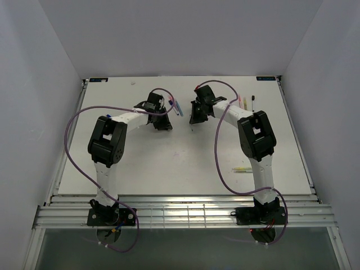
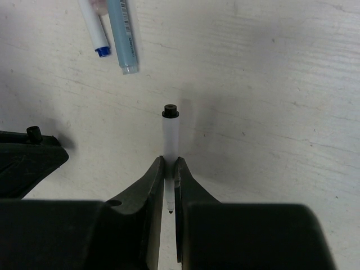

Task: Open the pen caps

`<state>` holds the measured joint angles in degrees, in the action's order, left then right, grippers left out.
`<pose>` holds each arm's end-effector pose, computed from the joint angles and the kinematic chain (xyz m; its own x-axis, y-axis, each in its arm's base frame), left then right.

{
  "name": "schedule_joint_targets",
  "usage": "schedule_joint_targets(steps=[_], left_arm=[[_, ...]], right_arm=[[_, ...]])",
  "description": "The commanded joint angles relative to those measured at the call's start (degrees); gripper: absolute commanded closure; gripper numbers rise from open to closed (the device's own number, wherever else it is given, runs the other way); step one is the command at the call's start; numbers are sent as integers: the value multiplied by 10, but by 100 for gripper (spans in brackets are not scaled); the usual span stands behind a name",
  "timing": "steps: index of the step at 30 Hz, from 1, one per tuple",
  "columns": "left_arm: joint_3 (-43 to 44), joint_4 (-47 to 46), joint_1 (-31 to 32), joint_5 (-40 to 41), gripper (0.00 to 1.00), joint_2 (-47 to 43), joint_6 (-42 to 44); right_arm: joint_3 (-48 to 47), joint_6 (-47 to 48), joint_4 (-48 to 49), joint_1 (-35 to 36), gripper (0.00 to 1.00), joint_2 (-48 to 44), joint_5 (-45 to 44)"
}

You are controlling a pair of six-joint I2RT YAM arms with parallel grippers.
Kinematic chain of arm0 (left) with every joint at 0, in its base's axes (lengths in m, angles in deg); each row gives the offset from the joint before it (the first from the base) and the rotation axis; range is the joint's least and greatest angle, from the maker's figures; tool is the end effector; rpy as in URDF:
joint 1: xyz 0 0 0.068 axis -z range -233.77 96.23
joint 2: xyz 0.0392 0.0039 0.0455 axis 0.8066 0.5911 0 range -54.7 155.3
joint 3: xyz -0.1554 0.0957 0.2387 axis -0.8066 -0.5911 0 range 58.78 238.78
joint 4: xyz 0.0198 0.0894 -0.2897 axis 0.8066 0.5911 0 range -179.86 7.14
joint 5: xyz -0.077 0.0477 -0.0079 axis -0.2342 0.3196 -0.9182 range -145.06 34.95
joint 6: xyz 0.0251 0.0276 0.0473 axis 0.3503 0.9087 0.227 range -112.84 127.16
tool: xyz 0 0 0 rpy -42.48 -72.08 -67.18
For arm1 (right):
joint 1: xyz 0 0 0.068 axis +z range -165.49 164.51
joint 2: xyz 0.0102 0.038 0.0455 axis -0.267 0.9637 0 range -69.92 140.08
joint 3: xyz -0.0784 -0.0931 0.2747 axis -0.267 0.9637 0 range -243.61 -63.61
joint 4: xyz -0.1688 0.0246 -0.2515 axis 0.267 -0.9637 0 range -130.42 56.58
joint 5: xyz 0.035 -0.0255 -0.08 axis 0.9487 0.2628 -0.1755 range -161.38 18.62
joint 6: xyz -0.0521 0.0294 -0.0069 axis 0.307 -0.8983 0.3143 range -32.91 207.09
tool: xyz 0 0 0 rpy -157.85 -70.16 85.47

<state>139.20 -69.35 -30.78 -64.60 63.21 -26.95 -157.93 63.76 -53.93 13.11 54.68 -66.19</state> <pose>0.4445 -0.1965 0.1432 -0.9077 -0.2157 -0.3599 -0.0520 0.9090 -0.4136 0.4736 0.2627 0.1682 -0.8333 -0.0050 -0.5527 -0.2143 0.9247 0.3147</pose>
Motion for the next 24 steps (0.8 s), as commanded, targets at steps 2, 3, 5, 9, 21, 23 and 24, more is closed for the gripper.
schedule_joint_targets(steps=[2,3,5,9,21,23,24], left_arm=[[21,-8,-7,-23,100,8,0],[23,-7,-7,-25,100,10,0],[22,-7,-8,-27,99,11,0],[12,-3,-12,-22,87,5,-1],[-7,8,-22,-14,76,-1,-1],[-8,8,-23,-12,73,-1,-2],[-8,8,-25,-9,72,-1,-2]], right_arm=[[-31,6,11,-1,92,20,20],[-31,5,12,-1,92,21,20],[-31,3,12,-2,92,23,18],[-26,-4,11,-2,92,19,15],[-9,-11,11,-2,75,19,12],[-9,-10,10,-1,71,18,11],[-10,-10,9,-1,70,20,10]])
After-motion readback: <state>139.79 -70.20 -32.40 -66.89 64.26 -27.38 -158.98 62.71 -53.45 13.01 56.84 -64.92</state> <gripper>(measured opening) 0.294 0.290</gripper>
